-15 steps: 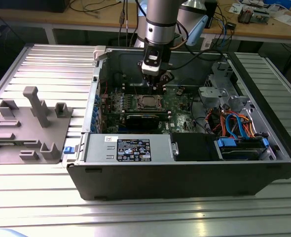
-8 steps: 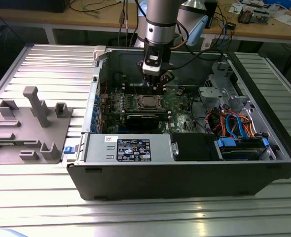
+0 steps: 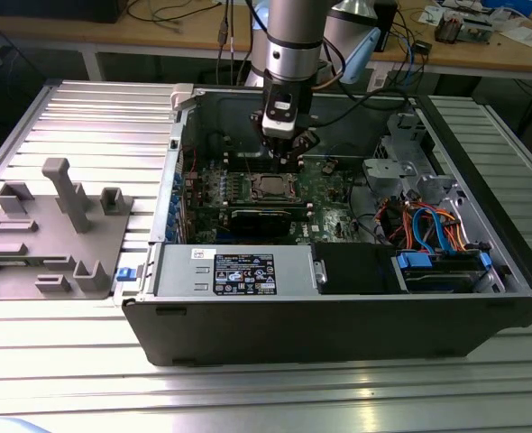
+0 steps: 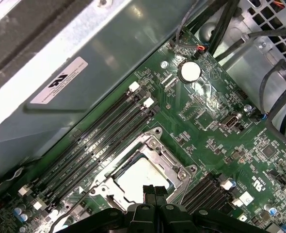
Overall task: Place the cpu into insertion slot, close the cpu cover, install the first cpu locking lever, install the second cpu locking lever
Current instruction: 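Install the first cpu locking lever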
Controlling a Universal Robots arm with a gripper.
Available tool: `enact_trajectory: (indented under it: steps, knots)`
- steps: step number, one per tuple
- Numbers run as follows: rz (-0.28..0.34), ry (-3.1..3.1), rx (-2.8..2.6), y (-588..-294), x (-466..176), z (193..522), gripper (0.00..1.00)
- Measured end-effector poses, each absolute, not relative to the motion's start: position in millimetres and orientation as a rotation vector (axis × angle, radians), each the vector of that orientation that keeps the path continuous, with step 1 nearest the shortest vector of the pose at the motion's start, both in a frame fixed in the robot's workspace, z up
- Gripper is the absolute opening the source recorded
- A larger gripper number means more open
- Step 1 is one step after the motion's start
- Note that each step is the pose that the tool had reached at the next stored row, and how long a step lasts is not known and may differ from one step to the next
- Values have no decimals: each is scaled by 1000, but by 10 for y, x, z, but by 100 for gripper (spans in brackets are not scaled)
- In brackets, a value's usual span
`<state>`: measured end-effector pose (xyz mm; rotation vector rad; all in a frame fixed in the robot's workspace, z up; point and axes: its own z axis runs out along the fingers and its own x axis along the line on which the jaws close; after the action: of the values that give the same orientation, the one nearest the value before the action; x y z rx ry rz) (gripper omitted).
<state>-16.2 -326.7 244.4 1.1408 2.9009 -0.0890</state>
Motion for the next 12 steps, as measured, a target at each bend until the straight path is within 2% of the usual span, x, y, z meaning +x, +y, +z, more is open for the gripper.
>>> enact_trajectory:
  steps: [12]
  knots:
    - [-88, 2921, 1085, -3267, -163, 2444, 11]
